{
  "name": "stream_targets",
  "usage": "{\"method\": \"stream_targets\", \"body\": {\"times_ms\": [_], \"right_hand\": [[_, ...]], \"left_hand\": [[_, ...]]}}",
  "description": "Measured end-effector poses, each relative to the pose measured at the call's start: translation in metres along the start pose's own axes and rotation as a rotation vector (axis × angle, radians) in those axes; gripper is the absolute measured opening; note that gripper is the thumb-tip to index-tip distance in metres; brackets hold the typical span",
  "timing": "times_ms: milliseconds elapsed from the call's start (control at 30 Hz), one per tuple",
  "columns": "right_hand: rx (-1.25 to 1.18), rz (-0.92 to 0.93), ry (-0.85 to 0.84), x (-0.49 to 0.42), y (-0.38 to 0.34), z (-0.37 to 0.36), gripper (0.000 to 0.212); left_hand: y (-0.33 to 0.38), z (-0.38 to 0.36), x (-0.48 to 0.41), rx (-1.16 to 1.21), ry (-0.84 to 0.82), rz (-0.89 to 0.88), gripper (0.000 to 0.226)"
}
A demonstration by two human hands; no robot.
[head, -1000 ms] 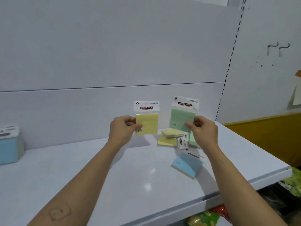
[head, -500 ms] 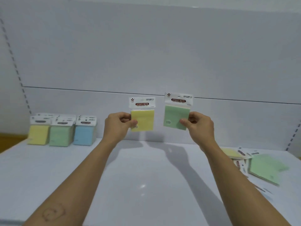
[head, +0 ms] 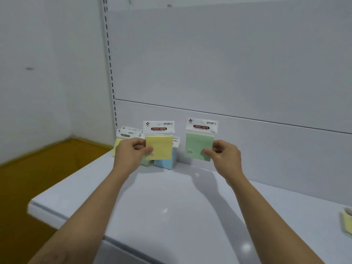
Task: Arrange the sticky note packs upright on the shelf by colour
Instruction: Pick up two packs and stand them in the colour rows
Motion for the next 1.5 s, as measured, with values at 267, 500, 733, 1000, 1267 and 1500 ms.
{"method": "stream_targets", "body": {"times_ms": [267, 500, 733, 1000, 1267, 1500], "right_hand": [[-0.009, -0.028, -0.084, -0.001, -0.015, -0.089, 0.011], [0.019, -0.052, -0.102, 0.000, -0.017, -0.150, 0.011], [0.123, -0.103, -0.034, 0.000, -0.005, -0.203, 0.012], [0.258, -0.173, 0.016, -0.005, 0.006, -0.225, 0.016], [0.342, -0.189, 0.097, 0.001, 0.005, -0.250, 0.016], [0.360, -0.153, 0.073, -0.005, 0.009, -0.257, 0.030]], "left_hand": [[-0.052, 0.083, -0.032, -0.061, 0.107, 0.059, 0.018], [-0.093, 0.125, -0.055, -0.066, 0.142, 0.103, 0.018], [-0.124, 0.132, -0.090, -0.092, 0.093, 0.124, 0.015], [-0.143, 0.110, -0.132, -0.136, 0.014, 0.105, 0.015], [-0.160, 0.091, -0.152, -0.228, 0.034, 0.130, 0.020], [-0.164, 0.087, -0.147, -0.282, 0.051, 0.066, 0.022]]}}
Point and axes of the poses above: each hand's wrist, its own x-axis away from the middle knuckle, its own z-axis out of the back of the hand, y = z × x, the point moved 3 cm from there along -x, towards the middle knuckle, and after that the axes turned 2 degrees about x, right-handed, at the moved point
